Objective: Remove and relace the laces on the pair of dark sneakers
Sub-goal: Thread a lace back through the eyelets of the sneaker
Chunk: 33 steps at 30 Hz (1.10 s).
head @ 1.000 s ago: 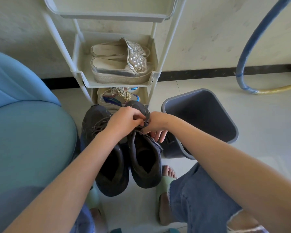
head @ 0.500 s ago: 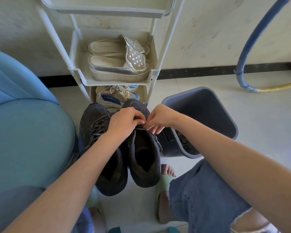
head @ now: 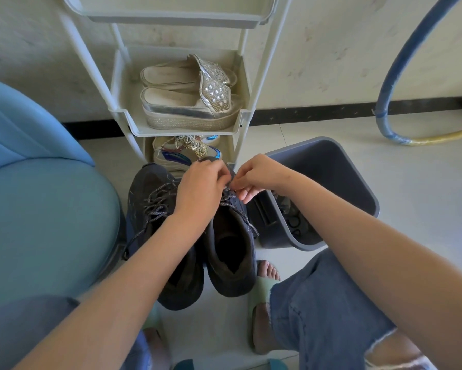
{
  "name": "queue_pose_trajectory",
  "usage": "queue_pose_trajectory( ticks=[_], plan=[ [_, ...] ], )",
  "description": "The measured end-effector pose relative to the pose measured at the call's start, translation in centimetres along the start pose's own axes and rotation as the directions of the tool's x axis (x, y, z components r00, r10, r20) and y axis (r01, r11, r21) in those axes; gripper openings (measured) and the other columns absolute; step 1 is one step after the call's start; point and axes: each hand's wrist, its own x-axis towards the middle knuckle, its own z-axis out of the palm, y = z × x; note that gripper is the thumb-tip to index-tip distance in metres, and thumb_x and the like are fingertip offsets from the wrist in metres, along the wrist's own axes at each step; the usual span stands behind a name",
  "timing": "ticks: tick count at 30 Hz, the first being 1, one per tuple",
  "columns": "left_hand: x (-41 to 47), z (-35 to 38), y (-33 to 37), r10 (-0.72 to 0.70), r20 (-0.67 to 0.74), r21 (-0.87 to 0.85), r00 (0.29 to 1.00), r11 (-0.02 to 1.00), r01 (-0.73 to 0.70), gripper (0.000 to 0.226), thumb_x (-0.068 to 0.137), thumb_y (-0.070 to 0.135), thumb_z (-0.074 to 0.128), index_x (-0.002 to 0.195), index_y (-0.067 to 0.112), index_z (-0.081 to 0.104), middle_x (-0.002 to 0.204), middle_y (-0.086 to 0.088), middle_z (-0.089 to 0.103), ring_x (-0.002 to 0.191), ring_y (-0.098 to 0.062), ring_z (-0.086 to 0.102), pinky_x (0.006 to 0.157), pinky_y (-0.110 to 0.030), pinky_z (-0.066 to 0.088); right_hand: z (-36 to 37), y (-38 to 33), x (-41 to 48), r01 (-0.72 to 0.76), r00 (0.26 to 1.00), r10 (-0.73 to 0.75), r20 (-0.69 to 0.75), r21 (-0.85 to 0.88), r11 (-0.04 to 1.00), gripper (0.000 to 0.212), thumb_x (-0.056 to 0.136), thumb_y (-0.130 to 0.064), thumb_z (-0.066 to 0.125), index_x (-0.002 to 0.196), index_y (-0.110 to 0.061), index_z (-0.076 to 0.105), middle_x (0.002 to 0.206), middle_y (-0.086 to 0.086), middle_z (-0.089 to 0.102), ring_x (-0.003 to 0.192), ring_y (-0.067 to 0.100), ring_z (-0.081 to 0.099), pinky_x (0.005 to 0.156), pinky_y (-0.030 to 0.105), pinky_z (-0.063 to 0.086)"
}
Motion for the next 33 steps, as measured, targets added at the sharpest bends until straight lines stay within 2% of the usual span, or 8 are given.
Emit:
queue_pose_trajectory(
  ticks=[4, 8, 11, 14, 21, 26, 30, 33],
  plan=[
    [0.0, -0.5, -0.3, -0.064, -0.006, 0.043, 0.998, 0.997, 0.064, 0.013, 0.09, 0.027, 0.062, 0.094, 0.014, 0.062, 0.086, 0.0, 0.065, 0.085, -0.019, 0.057, 0.074, -0.033, 0.043, -0.3, -0.1, -0.5, 0.006, 1.0, -0.008, 0.019, 0.142, 0.99, 0.007, 0.086, -0.001, 0.066, 0.088, 0.004, 0.068, 0.068, 0.012, 0.07, 0.062, 0.017, 0.068, 0.07, 0.026, 0.059],
    [0.1, -0.6, 0.1, -0.266, 0.07, -0.246, 0.961, 0.929, 0.276, 0.035, 0.093, 0.038, 0.054, 0.08, 0.009, 0.068, 0.066, 0.001, 0.069, 0.061, -0.013, 0.066, 0.072, -0.032, 0.053, -0.8, -0.2, -0.8, 0.042, 0.996, -0.055, 0.065, 0.176, 0.983, 0.013, 0.086, -0.005, 0.068, 0.094, 0.005, 0.069, 0.078, 0.015, 0.071, 0.064, 0.015, 0.067, 0.067, 0.023, 0.057],
    [0.4, -0.3, 0.0, -0.334, 0.07, -0.349, 0.94, 0.874, 0.337, 0.02, 0.087, 0.032, 0.065, 0.08, 0.014, 0.072, 0.069, 0.006, 0.068, 0.066, -0.007, 0.064, 0.069, -0.022, 0.049, -0.4, -0.3, -0.8, 0.05, 0.992, -0.056, 0.109, 0.053, 0.997, 0.013, 0.084, -0.009, 0.071, 0.092, 0.0, 0.072, 0.081, 0.014, 0.071, 0.069, 0.016, 0.067, 0.074, 0.026, 0.058],
    [0.4, 0.2, 0.2, -0.333, 0.1, -0.395, 0.938, 0.851, 0.345, 0.01, 0.085, 0.027, 0.068, 0.084, 0.018, 0.072, 0.072, 0.012, 0.064, 0.067, 0.003, 0.057, 0.059, -0.008, 0.037, -0.1, -0.2, -0.6, 0.048, 0.996, -0.052, 0.073, 0.058, 0.997, 0.011, 0.082, -0.01, 0.073, 0.089, -0.002, 0.073, 0.073, 0.009, 0.072, 0.072, 0.018, 0.068, 0.08, 0.028, 0.058],
    [0.6, -0.5, 0.8, -0.33, 0.174, -0.35, 0.928, 0.86, 0.372, 0.024, 0.094, 0.03, 0.056, 0.086, 0.01, 0.066, 0.066, 0.004, 0.063, 0.045, -0.002, 0.053, 0.052, -0.018, 0.042, -0.3, -0.4, -0.7, -0.031, 0.999, 0.025, 0.045, 0.151, 0.988, 0.008, 0.08, 0.001, 0.072, 0.086, 0.0, 0.066, 0.065, 0.009, 0.07, 0.061, 0.016, 0.068, 0.065, 0.023, 0.058],
    [-1.1, -1.3, 2.3, -0.47, 0.555, -0.036, 0.687, 0.811, 0.584, 0.05, 0.099, 0.043, 0.039, 0.086, 0.005, 0.069, 0.049, 0.002, 0.06, 0.033, -0.006, 0.044, 0.046, -0.02, 0.035, -0.4, -0.4, -0.9, -0.142, 0.989, 0.146, -0.004, 0.214, 0.967, 0.016, 0.078, 0.001, 0.074, 0.091, 0.007, 0.067, 0.058, 0.006, 0.069, 0.051, 0.012, 0.067, 0.047, 0.015, 0.052],
    [-2.9, 0.3, 2.2, -0.467, 0.667, -0.284, 0.581, 0.561, 0.777, 0.042, 0.099, 0.038, 0.044, 0.115, -0.001, 0.049, 0.055, -0.004, 0.057, 0.028, -0.006, 0.032, 0.034, -0.011, 0.024, 0.4, -0.6, -0.8, -0.167, 0.985, 0.17, -0.001, 0.182, 0.969, 0.023, 0.077, -0.003, 0.076, 0.096, 0.007, 0.069, 0.058, 0.006, 0.067, 0.045, 0.006, 0.062, 0.047, 0.014, 0.048],
    [-4.1, 1.7, 2.9, -0.481, 0.608, -0.523, 0.632, 0.356, 0.774, 0.018, 0.099, 0.023, 0.046, 0.091, 0.009, 0.051, 0.055, -0.001, 0.044, 0.027, -0.004, 0.028, 0.031, -0.012, 0.019, 1.0, -0.5, -0.4, -0.198, 0.979, 0.205, -0.015, 0.19, 0.962, 0.032, 0.078, -0.003, 0.075, 0.106, 0.009, 0.067, 0.066, 0.01, 0.068, 0.047, 0.007, 0.064, 0.048, 0.015, 0.047]
  ],
)
